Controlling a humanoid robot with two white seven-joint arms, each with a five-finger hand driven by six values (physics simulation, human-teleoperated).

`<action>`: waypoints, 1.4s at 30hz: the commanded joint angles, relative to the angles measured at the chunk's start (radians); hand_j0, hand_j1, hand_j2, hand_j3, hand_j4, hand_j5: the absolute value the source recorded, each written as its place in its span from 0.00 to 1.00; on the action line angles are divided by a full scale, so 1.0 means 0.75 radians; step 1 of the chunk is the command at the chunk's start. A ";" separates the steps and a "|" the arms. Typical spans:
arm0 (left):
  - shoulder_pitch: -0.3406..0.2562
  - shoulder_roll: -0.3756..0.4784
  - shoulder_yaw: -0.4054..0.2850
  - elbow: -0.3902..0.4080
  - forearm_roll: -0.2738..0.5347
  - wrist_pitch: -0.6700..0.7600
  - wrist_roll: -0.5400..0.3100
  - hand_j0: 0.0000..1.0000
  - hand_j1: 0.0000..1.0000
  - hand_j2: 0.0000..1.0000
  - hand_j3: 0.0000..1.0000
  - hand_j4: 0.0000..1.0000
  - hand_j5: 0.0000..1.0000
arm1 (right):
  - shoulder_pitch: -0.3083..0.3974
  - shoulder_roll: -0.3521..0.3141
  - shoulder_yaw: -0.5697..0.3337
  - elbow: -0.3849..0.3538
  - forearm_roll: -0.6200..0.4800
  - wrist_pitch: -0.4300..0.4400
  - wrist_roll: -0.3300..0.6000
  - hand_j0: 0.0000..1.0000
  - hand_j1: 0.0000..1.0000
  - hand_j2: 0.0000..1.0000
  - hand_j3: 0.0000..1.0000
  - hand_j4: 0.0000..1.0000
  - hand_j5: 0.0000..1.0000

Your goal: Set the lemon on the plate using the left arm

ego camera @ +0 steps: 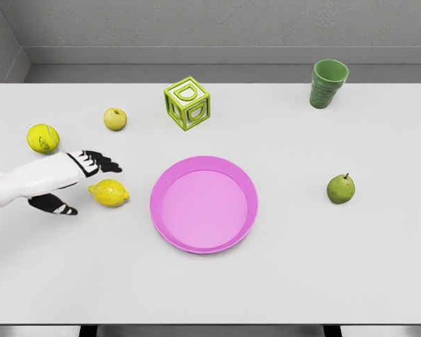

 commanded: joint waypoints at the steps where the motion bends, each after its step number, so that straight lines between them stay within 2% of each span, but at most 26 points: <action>1: -0.002 -0.001 -0.013 -0.001 -0.049 0.003 -0.009 1.00 1.00 1.00 1.00 1.00 1.00 | 0.002 0.000 0.000 0.000 -0.001 0.000 0.000 1.00 1.00 1.00 1.00 1.00 1.00; 4: -0.051 -0.005 -0.093 -0.001 -0.111 0.003 -0.009 1.00 1.00 1.00 1.00 1.00 1.00 | 0.000 0.000 0.000 0.000 -0.001 0.000 0.000 1.00 1.00 1.00 1.00 1.00 1.00; 6: -0.068 -0.005 -0.099 0.003 -0.117 0.003 -0.011 1.00 1.00 1.00 1.00 1.00 1.00 | 0.000 0.000 0.000 0.000 -0.001 0.000 0.000 1.00 1.00 1.00 1.00 1.00 1.00; 9: -0.125 -0.019 -0.160 0.003 -0.166 0.003 -0.070 1.00 1.00 1.00 1.00 1.00 1.00 | 0.002 0.000 0.000 0.000 -0.001 0.000 0.000 1.00 1.00 1.00 1.00 1.00 1.00; 23: -0.172 -0.060 -0.172 0.034 -0.172 0.003 -0.077 1.00 1.00 1.00 1.00 1.00 1.00 | 0.000 0.000 0.000 0.000 -0.001 0.000 0.000 1.00 1.00 1.00 1.00 1.00 1.00; 28: -0.184 -0.077 -0.172 0.069 -0.266 0.003 -0.077 1.00 1.00 1.00 1.00 1.00 1.00 | 0.002 0.000 0.000 0.000 -0.001 0.000 0.000 1.00 1.00 1.00 1.00 1.00 1.00; 33: -0.184 -0.077 -0.179 0.071 -0.285 0.003 -0.077 1.00 1.00 1.00 1.00 1.00 1.00 | 0.000 0.000 0.000 0.000 -0.001 0.000 0.000 1.00 1.00 1.00 1.00 1.00 1.00; 34: -0.184 -0.075 -0.179 0.069 -0.285 0.003 -0.077 0.93 0.93 0.93 0.93 0.93 0.93 | 0.002 0.000 0.000 0.000 -0.001 0.000 0.000 1.00 1.00 1.00 1.00 1.00 1.00; 40: -0.184 -0.095 -0.205 0.054 -0.266 0.003 -0.077 0.91 0.91 0.91 0.91 0.91 0.91 | 0.002 0.000 0.000 0.000 -0.001 0.000 0.000 1.00 1.00 1.00 1.00 1.00 1.00; 42: -0.186 -0.097 -0.213 0.054 -0.266 0.003 -0.077 0.82 0.82 0.82 0.82 0.82 0.82 | 0.000 0.000 0.000 0.000 -0.001 0.000 0.000 1.00 1.00 1.00 1.00 1.00 1.00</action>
